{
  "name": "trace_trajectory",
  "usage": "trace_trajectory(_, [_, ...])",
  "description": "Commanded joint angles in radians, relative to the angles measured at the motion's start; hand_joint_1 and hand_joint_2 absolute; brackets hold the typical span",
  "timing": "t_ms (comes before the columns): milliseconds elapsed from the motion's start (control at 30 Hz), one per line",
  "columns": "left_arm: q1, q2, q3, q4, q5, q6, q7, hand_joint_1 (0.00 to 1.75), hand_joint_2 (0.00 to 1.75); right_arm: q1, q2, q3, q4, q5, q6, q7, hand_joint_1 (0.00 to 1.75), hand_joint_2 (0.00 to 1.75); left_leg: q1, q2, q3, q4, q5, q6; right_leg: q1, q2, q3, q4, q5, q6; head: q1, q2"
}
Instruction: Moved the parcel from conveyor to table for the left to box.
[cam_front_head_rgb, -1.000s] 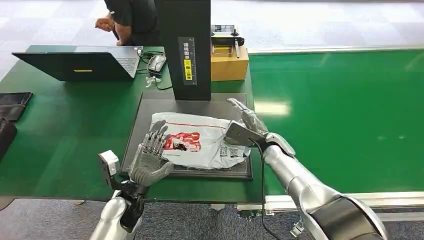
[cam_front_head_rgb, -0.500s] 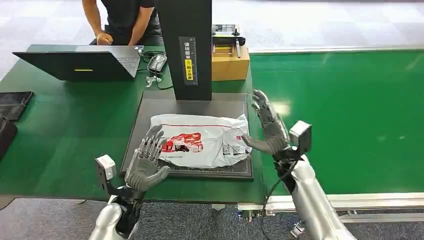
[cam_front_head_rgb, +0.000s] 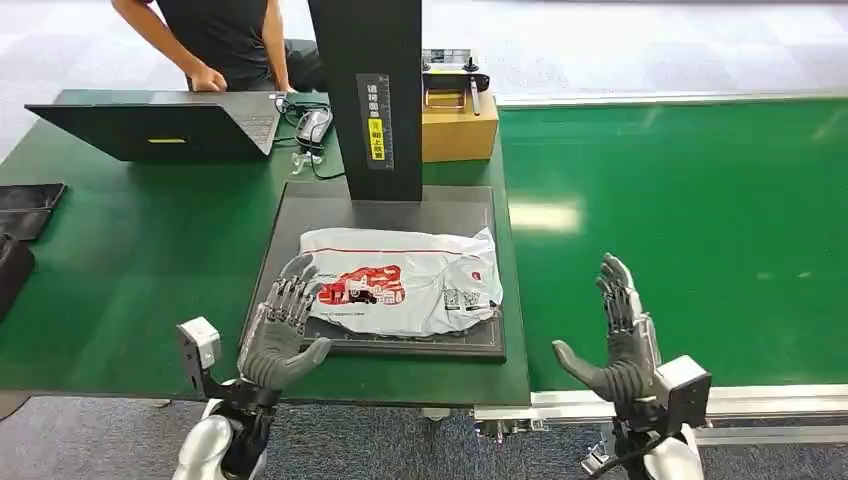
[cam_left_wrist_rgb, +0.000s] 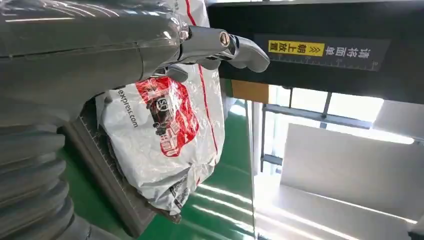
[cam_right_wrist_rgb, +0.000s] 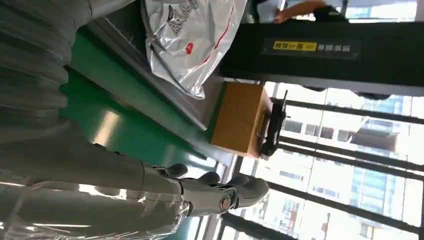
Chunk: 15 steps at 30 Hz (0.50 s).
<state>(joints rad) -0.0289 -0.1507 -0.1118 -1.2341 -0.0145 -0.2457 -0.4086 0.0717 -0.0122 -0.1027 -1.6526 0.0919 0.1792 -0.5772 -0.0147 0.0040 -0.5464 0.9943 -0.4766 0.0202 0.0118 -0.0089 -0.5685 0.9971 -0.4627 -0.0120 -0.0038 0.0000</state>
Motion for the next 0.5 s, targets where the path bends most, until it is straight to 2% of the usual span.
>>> trace_trajectory(33, [-0.013, -0.015, 0.009, -0.021, -0.070, 0.018, 0.007, 0.00, 1.75, 0.057, 0.106, -0.089, -0.054, 0.020, 0.028, 0.024, 0.00, 1.75, 0.000, -0.001, 0.000, 0.000, 0.001, -0.002, 0.000, 0.000, 0.001, -0.001, 0.000, 0.002, 0.000, 0.000])
trace_trajectory(500, [0.015, -0.023, 0.019, -0.030, -0.067, 0.021, 0.009, 0.00, 1.75, 0.052, 0.128, -0.069, -0.011, 0.056, 0.040, 0.030, 0.00, 1.75, 0.000, 0.000, 0.002, -0.001, 0.001, -0.002, 0.000, 0.001, 0.002, -0.001, 0.000, 0.001, 0.000, 0.000])
